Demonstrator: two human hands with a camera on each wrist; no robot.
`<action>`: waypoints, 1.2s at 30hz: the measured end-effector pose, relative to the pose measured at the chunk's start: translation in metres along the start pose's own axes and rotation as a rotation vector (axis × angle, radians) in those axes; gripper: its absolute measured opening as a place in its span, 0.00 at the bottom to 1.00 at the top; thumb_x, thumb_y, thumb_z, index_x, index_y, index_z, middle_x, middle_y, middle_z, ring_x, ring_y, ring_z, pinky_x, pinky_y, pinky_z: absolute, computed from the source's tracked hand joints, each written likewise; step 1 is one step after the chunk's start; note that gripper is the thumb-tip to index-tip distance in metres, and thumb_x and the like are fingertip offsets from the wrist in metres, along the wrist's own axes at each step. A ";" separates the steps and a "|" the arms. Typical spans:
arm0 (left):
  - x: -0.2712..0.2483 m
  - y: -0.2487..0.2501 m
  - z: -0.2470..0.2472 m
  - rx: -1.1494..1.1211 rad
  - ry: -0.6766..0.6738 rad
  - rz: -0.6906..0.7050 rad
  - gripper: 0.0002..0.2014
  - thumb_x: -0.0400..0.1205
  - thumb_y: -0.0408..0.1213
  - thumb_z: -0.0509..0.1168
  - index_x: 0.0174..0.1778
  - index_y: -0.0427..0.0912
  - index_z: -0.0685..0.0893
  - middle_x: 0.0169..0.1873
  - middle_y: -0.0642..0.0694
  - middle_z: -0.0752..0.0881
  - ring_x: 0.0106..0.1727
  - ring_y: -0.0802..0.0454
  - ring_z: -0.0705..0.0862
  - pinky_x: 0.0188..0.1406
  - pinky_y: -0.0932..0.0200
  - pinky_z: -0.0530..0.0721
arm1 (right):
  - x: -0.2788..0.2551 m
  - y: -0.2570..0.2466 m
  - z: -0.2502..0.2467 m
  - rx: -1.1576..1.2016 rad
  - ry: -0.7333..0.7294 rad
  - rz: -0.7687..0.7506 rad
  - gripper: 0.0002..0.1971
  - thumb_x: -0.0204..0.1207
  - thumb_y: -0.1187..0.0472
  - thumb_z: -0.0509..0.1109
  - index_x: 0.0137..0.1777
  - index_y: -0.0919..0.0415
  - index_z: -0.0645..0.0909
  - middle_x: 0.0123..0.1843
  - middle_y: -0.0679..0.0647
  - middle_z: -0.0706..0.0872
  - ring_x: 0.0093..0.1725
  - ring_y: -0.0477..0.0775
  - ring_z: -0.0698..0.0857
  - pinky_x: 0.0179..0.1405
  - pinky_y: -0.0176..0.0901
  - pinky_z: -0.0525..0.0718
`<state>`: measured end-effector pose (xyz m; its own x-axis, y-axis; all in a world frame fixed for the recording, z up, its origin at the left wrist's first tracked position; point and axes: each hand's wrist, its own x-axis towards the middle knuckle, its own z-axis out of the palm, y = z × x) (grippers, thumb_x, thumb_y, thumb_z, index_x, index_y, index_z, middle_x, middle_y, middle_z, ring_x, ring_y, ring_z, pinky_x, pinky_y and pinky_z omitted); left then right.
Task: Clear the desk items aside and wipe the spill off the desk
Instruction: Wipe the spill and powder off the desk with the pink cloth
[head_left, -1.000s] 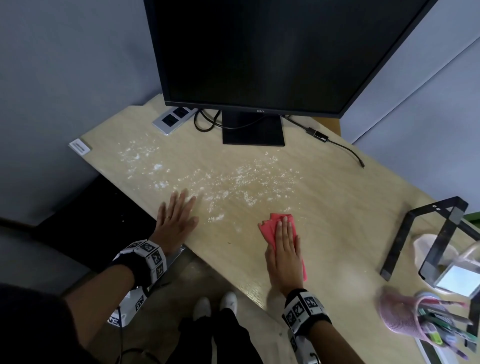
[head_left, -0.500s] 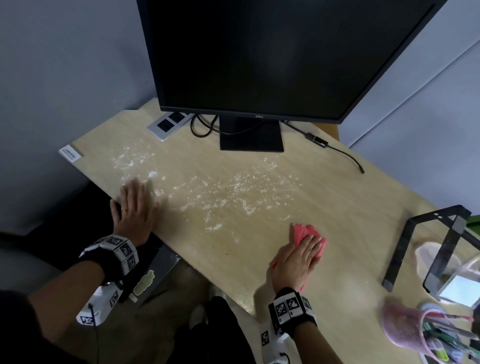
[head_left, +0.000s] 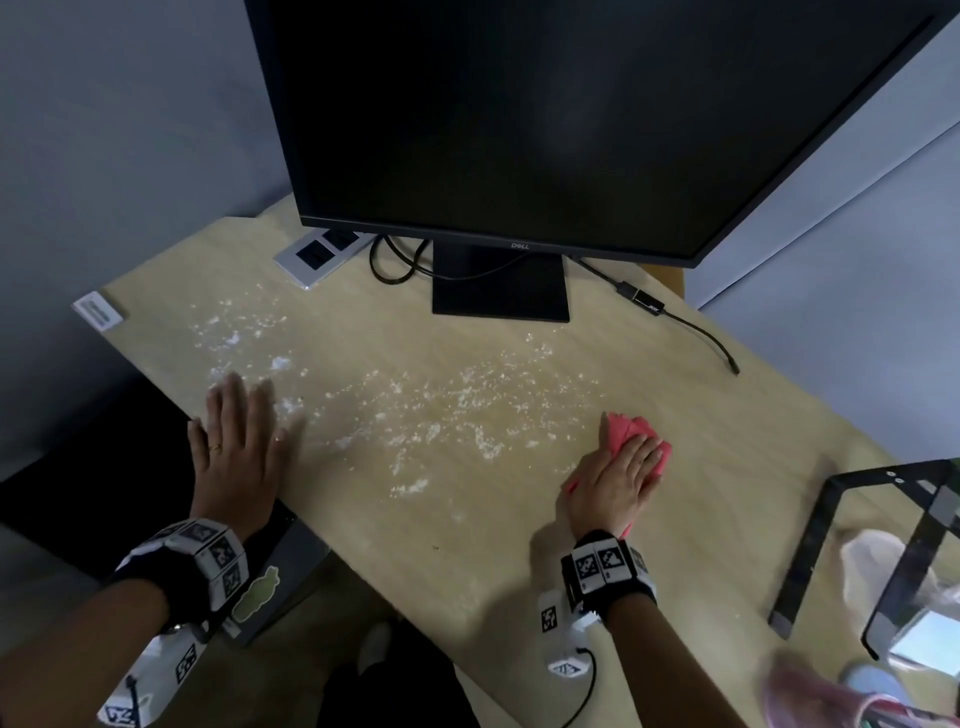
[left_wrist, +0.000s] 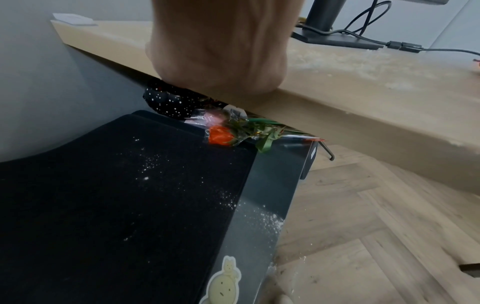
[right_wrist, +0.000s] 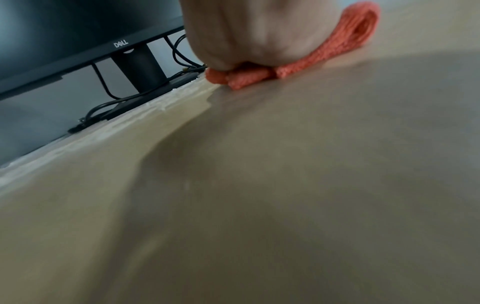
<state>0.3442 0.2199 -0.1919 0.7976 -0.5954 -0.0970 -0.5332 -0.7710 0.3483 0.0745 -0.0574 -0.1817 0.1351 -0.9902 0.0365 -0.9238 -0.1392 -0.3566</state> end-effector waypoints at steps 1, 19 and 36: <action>0.000 0.001 -0.001 0.005 -0.002 0.000 0.35 0.82 0.60 0.30 0.84 0.48 0.42 0.84 0.41 0.41 0.84 0.43 0.39 0.79 0.37 0.41 | 0.009 -0.003 0.002 -0.013 -0.007 0.012 0.35 0.78 0.51 0.37 0.81 0.71 0.47 0.84 0.64 0.48 0.84 0.60 0.44 0.81 0.52 0.37; -0.001 0.007 -0.001 0.051 -0.014 -0.006 0.38 0.82 0.60 0.26 0.84 0.40 0.45 0.84 0.37 0.41 0.84 0.40 0.41 0.80 0.34 0.47 | 0.081 -0.077 0.034 -0.112 -0.149 -0.151 0.30 0.85 0.54 0.42 0.82 0.69 0.42 0.85 0.64 0.43 0.84 0.60 0.41 0.81 0.54 0.36; 0.005 0.017 -0.003 0.094 -0.011 -0.102 0.38 0.81 0.59 0.30 0.84 0.39 0.50 0.84 0.37 0.44 0.84 0.40 0.44 0.80 0.35 0.48 | 0.045 -0.132 0.045 -0.209 -0.239 -0.520 0.30 0.85 0.56 0.45 0.82 0.68 0.41 0.85 0.63 0.43 0.84 0.61 0.43 0.82 0.54 0.39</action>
<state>0.3396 0.2042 -0.1834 0.8463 -0.5145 -0.1380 -0.4736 -0.8454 0.2470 0.2189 -0.0831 -0.1752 0.6414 -0.7647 -0.0622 -0.7629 -0.6272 -0.1567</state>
